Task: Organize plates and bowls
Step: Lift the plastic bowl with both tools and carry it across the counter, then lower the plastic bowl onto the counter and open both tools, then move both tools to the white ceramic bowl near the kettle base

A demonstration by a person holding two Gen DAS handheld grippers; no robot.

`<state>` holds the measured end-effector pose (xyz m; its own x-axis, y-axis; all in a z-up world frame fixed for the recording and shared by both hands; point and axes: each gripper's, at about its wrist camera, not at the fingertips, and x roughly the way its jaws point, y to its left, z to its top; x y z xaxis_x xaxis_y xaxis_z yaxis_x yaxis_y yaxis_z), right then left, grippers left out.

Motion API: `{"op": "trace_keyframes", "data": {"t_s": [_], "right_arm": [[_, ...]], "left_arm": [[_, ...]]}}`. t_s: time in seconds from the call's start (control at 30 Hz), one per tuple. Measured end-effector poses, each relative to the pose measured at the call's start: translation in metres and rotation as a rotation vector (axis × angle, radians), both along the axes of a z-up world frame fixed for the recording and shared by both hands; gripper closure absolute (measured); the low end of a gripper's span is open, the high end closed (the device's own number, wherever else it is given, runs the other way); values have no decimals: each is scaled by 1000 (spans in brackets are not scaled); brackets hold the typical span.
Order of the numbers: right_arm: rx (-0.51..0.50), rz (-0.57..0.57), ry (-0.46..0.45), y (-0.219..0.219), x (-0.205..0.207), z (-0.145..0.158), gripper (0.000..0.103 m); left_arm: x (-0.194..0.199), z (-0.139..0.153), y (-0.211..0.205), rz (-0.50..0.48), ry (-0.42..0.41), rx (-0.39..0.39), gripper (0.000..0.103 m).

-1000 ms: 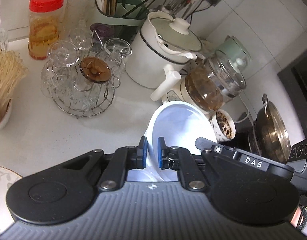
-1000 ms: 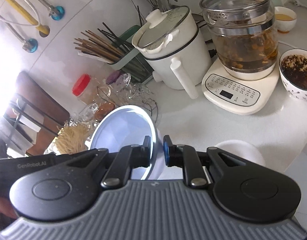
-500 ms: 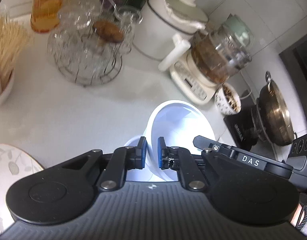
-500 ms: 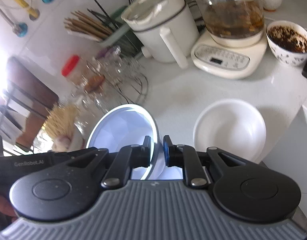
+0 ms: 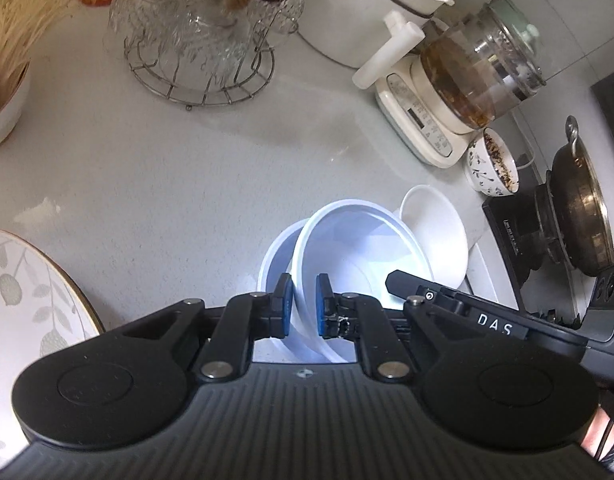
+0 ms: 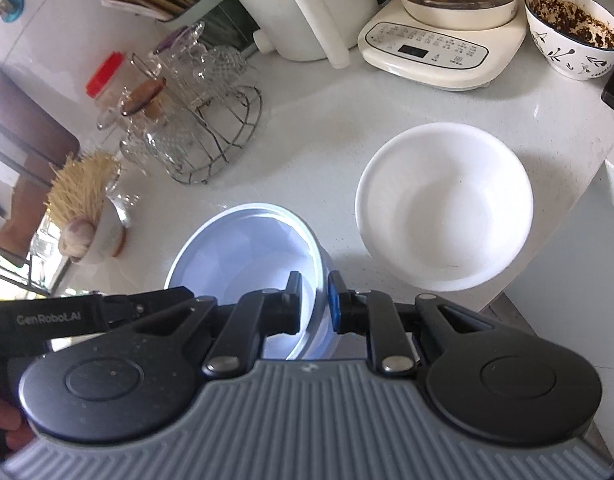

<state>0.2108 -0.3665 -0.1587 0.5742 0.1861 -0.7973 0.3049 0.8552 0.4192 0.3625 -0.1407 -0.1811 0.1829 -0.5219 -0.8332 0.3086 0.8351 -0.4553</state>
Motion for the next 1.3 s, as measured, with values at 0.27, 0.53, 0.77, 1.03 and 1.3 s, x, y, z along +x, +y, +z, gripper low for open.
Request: {"op": "trace_keyframes", "data": {"t_s": [0.27,0.53,0.77,1.03,1.3], "right_arm": [[-4,12,11,1,4,-3,85],[-6,2,-8,-1,1,6,57],[-40,-1,-59,2,-6,26,57],[-76,-16,-154,5,-17,57,57],[-108,-52,-229,9,-30,84,57]], "left_arm": [[0,-5,1,23,22,13,91],[-4,1,6,43,7,25,67],[-8,20,9,26,-53,28,67],[-16,61,-1,-31,-181,34,67],[-23,89,-3,-59,-259,21,67]]}}
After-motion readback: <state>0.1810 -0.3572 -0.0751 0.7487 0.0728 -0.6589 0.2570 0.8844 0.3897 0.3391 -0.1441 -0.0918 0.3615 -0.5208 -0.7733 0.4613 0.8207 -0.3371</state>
